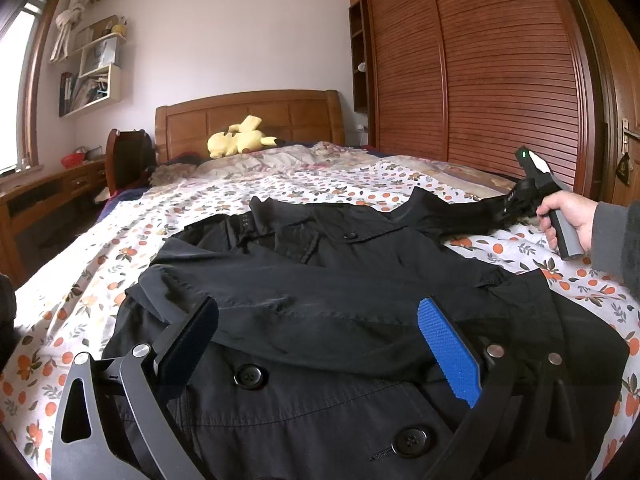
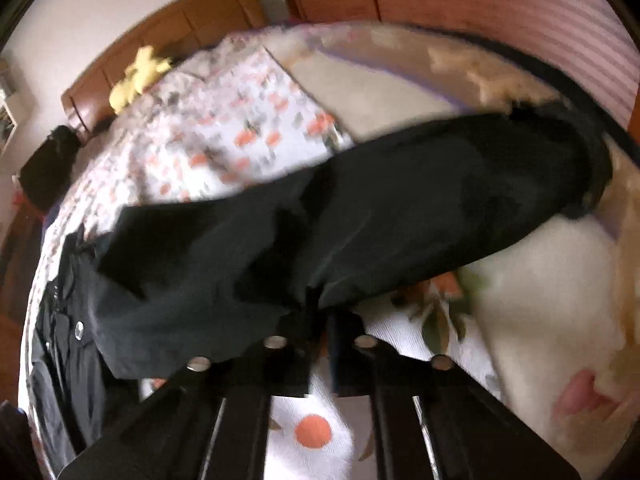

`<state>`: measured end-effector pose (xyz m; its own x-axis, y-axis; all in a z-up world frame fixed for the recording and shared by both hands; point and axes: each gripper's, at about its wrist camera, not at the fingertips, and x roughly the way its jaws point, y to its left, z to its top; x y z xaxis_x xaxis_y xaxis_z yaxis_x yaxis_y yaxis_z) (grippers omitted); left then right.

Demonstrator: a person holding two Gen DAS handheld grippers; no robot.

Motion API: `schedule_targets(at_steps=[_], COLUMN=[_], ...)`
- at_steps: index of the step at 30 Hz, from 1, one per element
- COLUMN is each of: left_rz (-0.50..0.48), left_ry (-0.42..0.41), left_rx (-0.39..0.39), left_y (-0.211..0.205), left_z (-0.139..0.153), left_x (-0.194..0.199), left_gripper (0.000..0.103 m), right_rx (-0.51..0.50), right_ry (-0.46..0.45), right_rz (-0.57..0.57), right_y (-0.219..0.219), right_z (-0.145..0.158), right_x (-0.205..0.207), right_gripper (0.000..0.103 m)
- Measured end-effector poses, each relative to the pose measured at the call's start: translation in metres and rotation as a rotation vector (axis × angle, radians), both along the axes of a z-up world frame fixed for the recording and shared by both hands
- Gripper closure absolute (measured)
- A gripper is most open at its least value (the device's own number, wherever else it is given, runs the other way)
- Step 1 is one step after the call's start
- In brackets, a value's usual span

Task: Fold large clothes
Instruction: 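Lift the held sleeve with the right tool and carry it across the coat body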

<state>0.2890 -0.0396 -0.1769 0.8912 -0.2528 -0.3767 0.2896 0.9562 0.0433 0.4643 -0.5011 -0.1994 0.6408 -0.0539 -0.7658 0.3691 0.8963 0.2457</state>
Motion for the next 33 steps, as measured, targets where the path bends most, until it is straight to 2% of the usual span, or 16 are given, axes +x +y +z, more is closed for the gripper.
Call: schedule_targets(at_steps=[3,9,17,24,33], left_rz=[0.000,0.000,0.000,0.000,-0.001], left_ry=[0.000,0.001,0.003,0.004,0.006], left_rx=[0.002,0.001,-0.001,-0.002,-0.004], left_y=[0.000,0.000,0.000,0.001,0.001], left_z=[0.000,0.000,0.000,-0.001,-0.002], left_x=[0.000,0.000,0.001,0.000,0.001], left_gripper=[0.003,0.003,0.003,0.003,0.003], right_rx=[-0.087,-0.188,-0.237,-0.224,-0.214], right_ry=[-0.072,-0.197,-0.256,-0.237,-0.110], right_rz=[0.034,0.203,0.407,0.564,0.641], right_y=[0.019,0.078,0.157,0.220,0.254], right_z=[0.027,0.081,0.110,0.104,0.058], right_x=[-0.005,-0.024,-0.049,-0.068,-0.083], right_gripper=[0.101,0.101,0.101,0.101,0.100])
